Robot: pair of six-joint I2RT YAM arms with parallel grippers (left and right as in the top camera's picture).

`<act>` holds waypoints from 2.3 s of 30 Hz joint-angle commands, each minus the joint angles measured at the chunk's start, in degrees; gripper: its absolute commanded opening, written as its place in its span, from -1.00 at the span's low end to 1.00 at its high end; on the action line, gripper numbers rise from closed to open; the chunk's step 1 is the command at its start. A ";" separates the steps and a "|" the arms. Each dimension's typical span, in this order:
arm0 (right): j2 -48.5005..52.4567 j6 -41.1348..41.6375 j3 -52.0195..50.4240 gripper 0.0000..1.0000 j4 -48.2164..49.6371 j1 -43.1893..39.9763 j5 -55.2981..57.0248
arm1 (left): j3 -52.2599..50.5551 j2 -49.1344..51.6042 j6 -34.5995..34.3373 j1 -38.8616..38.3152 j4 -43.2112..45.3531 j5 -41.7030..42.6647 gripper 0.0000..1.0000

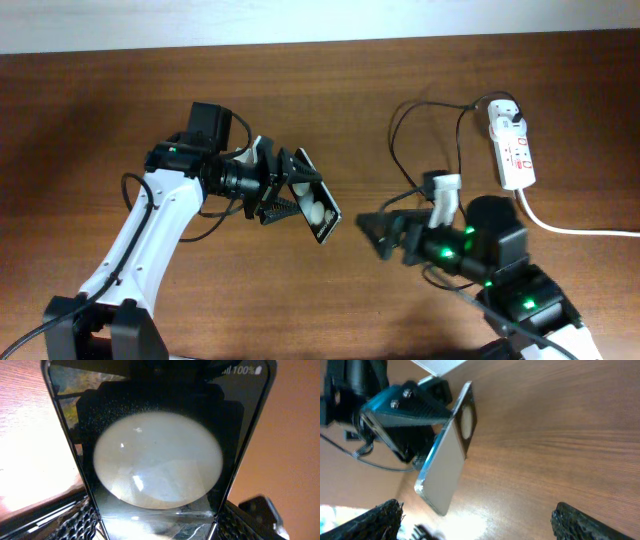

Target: Plug charger to phone and switch on socket

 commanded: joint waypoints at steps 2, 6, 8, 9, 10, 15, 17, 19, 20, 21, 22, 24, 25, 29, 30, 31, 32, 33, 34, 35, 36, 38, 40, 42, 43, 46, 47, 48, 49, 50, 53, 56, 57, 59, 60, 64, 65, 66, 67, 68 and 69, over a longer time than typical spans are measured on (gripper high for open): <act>0.33 -1.70 1.57 0.98 3.63 11.04 13.64 | 0.07 -0.13 -0.55 0.24 0.94 -1.03 0.10; 3.82 -1.68 1.57 0.97 8.90 20.81 25.24 | 0.07 -0.13 -3.08 0.24 1.11 -1.20 0.11; 8.31 -1.68 1.57 0.99 13.64 23.69 28.74 | 0.07 -0.13 -3.08 0.24 1.09 -1.18 0.11; 10.16 -1.68 1.57 0.99 15.82 24.24 28.68 | 0.07 -0.13 -3.08 0.24 1.09 -1.18 0.11; 13.29 -1.68 1.57 0.86 18.91 24.39 29.03 | 0.07 -0.13 -3.08 0.24 1.09 -1.16 0.11; 22.38 -1.66 1.57 0.46 27.43 24.39 29.99 | 0.07 -0.13 -3.08 0.24 1.07 -1.16 0.12; 24.46 -1.25 1.57 0.22 28.61 24.39 33.05 | 0.07 -0.13 -3.08 0.24 1.09 -1.16 0.12; 24.59 -1.20 1.57 0.13 29.18 24.39 35.10 | 0.07 -0.13 -3.08 0.24 1.09 -1.18 0.12; 24.59 0.31 1.57 0.10 29.62 24.39 35.10 | 0.07 -0.13 -3.08 0.24 1.09 -1.18 0.12; 24.61 1.77 1.57 0.05 29.53 24.39 35.08 | 0.07 -0.13 -3.08 0.24 1.09 -1.18 0.12; 24.59 1.77 1.57 0.01 29.53 24.39 35.08 | 0.07 -0.13 -3.08 0.24 1.09 -1.18 0.12; 24.59 1.77 1.57 -0.18 29.55 24.39 35.06 | 0.07 -0.13 -3.08 0.24 1.09 -1.18 0.12; 24.61 1.77 1.57 -0.29 29.53 24.39 34.95 | 0.07 -0.13 -3.08 0.24 1.09 -1.20 0.12; 24.59 1.77 1.57 -0.55 29.51 24.39 34.21 | 0.07 -0.13 -3.06 0.24 1.09 -1.68 0.15; 24.59 1.77 1.57 -0.63 29.53 24.39 33.92 | 0.07 -0.13 -3.06 0.24 1.09 -1.66 0.16; 24.59 1.77 1.57 -0.69 29.51 24.39 33.75 | 0.07 -0.13 -3.06 0.24 1.09 -1.68 0.19; 24.59 1.77 1.57 -0.74 29.51 24.39 33.75 | 0.07 -0.13 -3.06 0.24 1.09 -1.68 0.22; 24.59 1.77 1.57 -0.77 29.51 24.39 33.75 | 0.07 -0.13 -3.06 0.24 1.09 -1.68 0.35; 24.59 1.77 1.57 -0.79 29.51 24.39 33.75 | 0.07 -0.13 -3.06 0.24 1.09 -1.66 0.44; 24.59 1.77 1.57 -0.81 29.53 24.39 33.75 | 0.07 -0.13 -3.06 0.24 1.09 -1.64 0.52; 24.59 1.77 1.57 -0.87 29.53 24.39 33.75 | 0.07 -0.13 -3.06 0.24 1.09 -1.62 0.60; 24.44 1.77 1.57 -0.88 29.53 24.37 33.29 | 0.07 -0.13 -3.06 0.26 1.09 -1.29 0.91; 24.00 1.77 1.57 -0.89 29.51 24.37 33.31 | 0.09 -0.13 -3.02 1.38 1.25 0.07 0.98; 23.52 1.77 1.57 -0.89 29.49 24.26 33.33 | 0.09 -0.31 -2.29 2.89 1.31 3.10 0.98; 23.17 1.77 1.57 -0.90 29.35 24.22 33.33 | 0.17 -0.79 0.24 3.78 1.22 3.37 0.98; 21.29 1.81 1.57 -0.92 27.69 24.20 33.27 | 0.17 -6.14 5.18 4.94 0.63 0.44 0.98; 20.63 2.49 1.57 -0.92 27.32 23.96 32.54 | 0.17 -8.46 5.20 4.94 0.07 -2.80 0.98; 20.00 4.81 1.57 -0.92 26.80 23.02 30.47 | 0.17 -10.69 5.20 4.94 -0.68 -6.23 0.98; 19.52 7.39 1.57 -0.92 26.40 21.05 26.38 | 0.17 -14.38 5.20 4.94 -2.71 -12.22 0.98; 19.50 9.20 1.57 -0.92 26.40 19.17 22.71 | 0.17 -19.43 5.18 4.94 -5.86 -20.02 0.98; 19.50 18.08 1.55 -0.92 26.03 11.58 9.77 | 0.17 -31.65 5.11 4.94 -14.88 -37.94 0.98; 19.52 24.57 1.55 -0.92 26.03 6.97 1.79 | 0.17 -39.52 5.09 4.94 -22.73 -47.95 0.98; 19.54 25.94 1.55 -0.92 26.03 6.47 0.31 | 0.17 -41.42 5.09 4.94 -25.07 -49.99 0.98; 19.54 27.26 1.55 -0.92 26.03 6.32 -1.27 | 0.17 -43.28 5.03 4.94 -28.50 -50.49 0.98; 19.56 28.30 1.55 -0.92 26.03 6.32 -1.81 | 0.13 -43.32 3.30 4.94 -30.23 -50.49 0.98; 19.56 30.58 1.55 -0.92 26.01 6.32 -3.45 | -4.33 -43.28 -9.99 4.94 -30.91 -50.38 0.98; 19.56 30.58 1.55 -0.92 25.99 6.32 -3.58 | -6.45 -43.25 -13.75 4.94 -30.67 -49.53 0.98; 19.56 30.60 1.55 -0.92 25.99 6.32 -3.58 | -9.07 -43.28 -16.74 4.94 -29.64 -47.80 0.98; 19.56 30.88 1.55 -0.92 25.97 6.32 -3.58 | -11.85 -43.25 -16.96 4.94 -27.12 -44.72 0.98; 19.56 33.77 1.55 -0.92 24.46 6.32 -3.58 | -14.69 -43.25 -16.96 4.94 -23.91 -41.38 0.98; 19.63 37.64 1.55 -0.92 21.86 6.32 -3.56 | -17.44 -43.25 -16.98 4.94 -20.17 -37.97 0.98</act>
